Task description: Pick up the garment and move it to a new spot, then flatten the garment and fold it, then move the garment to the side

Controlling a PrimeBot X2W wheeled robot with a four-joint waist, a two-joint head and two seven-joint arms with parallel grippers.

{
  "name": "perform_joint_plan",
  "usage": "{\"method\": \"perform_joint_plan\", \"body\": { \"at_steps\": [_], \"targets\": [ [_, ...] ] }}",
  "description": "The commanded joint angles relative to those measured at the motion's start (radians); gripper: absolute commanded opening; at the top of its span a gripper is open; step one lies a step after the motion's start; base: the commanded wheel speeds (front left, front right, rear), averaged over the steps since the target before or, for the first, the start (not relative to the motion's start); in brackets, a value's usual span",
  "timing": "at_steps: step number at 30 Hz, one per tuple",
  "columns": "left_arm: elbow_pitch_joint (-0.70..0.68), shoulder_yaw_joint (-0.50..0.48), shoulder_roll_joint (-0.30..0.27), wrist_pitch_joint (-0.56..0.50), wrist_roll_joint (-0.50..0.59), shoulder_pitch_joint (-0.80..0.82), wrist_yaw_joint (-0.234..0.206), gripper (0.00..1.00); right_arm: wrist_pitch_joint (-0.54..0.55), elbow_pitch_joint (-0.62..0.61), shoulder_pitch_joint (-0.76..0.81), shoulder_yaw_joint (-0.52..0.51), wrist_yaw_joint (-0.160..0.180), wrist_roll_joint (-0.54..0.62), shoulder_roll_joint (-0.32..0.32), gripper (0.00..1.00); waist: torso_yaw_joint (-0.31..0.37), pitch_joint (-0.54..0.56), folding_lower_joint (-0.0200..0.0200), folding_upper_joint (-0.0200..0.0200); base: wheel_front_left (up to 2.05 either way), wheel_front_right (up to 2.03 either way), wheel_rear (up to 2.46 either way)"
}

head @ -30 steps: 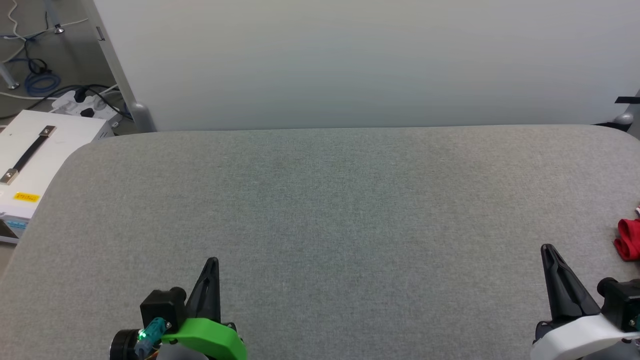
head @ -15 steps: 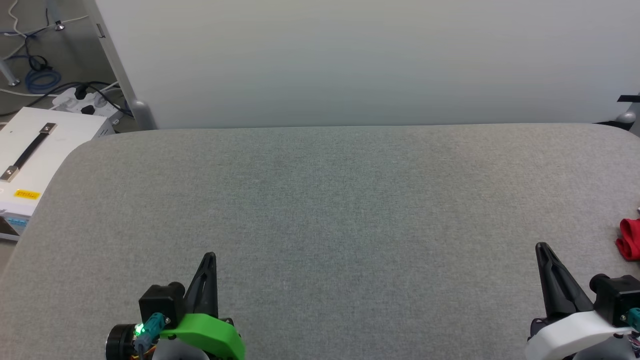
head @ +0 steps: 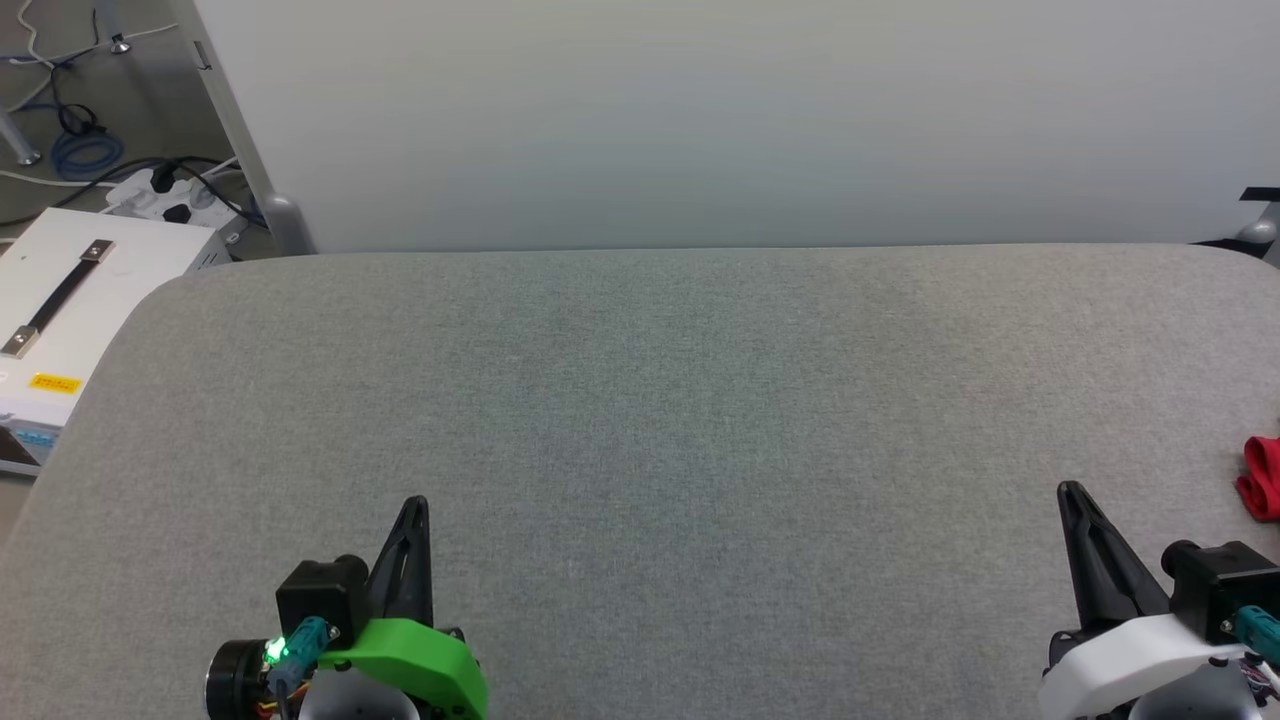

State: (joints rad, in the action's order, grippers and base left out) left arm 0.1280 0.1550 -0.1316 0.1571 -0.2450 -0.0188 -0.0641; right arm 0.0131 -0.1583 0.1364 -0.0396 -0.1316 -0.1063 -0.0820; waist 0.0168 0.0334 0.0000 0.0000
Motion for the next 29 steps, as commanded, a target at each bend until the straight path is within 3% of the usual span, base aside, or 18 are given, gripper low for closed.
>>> {"method": "perform_joint_plan", "body": {
  "at_steps": [1,29],
  "targets": [
    [-0.007,-0.008,0.005,-0.006,0.016,0.007,0.008,0.0,-0.005,0.008,-0.023,0.002,0.0,0.01,0.003,0.0,0.0,-0.001,0.0,0.0,0.0,0.0,0.0],
    [-0.052,-0.063,0.034,-0.062,0.101,0.011,0.029,0.0,-0.008,0.064,-0.065,0.016,0.001,0.046,0.013,0.0,-0.006,-0.013,0.0,0.0,0.0,0.0,0.0]
  ]
}}
